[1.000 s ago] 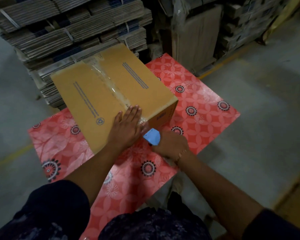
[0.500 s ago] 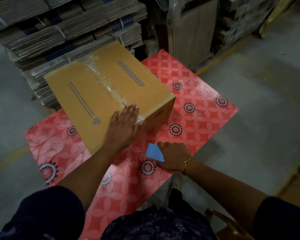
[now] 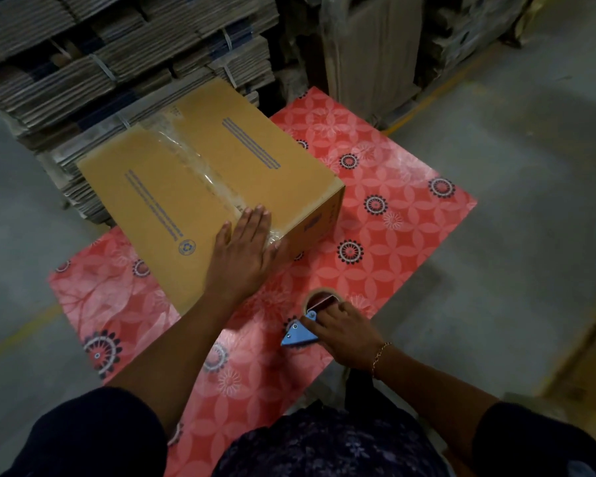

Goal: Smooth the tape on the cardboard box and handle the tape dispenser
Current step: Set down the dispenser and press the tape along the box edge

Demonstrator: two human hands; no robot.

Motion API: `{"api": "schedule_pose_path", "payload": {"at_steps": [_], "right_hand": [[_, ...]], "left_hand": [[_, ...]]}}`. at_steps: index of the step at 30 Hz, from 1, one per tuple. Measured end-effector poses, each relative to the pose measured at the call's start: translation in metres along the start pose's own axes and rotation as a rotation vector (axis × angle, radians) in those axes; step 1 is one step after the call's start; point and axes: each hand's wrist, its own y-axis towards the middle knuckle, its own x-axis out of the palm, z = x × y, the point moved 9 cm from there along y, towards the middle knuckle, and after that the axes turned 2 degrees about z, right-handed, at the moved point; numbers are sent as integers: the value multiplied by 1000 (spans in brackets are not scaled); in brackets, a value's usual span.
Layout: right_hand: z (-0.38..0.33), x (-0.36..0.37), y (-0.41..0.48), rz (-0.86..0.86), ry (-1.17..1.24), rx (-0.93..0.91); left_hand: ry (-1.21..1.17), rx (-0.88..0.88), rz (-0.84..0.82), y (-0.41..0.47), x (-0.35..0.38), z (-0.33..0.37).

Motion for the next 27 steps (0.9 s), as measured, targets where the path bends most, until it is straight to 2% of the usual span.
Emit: {"api": "schedule_pose_path", "payload": {"at_steps": [4,8,10,16,27], "right_hand": [[27,-45,8,225,208,145],[90,-113,46,474,164,264],[122,-131,71,436,89,313],[160,-110,119,14,2,207],[160,-93,117,82,30,241]], "left_hand": [[-4,-1,3,-1,-1,1],[-4,-4,-4,0,-1,1],[22,2,4,0,-2,2],[66,15,14,1,0,4],[110,64,-63,0,1,8]]}}
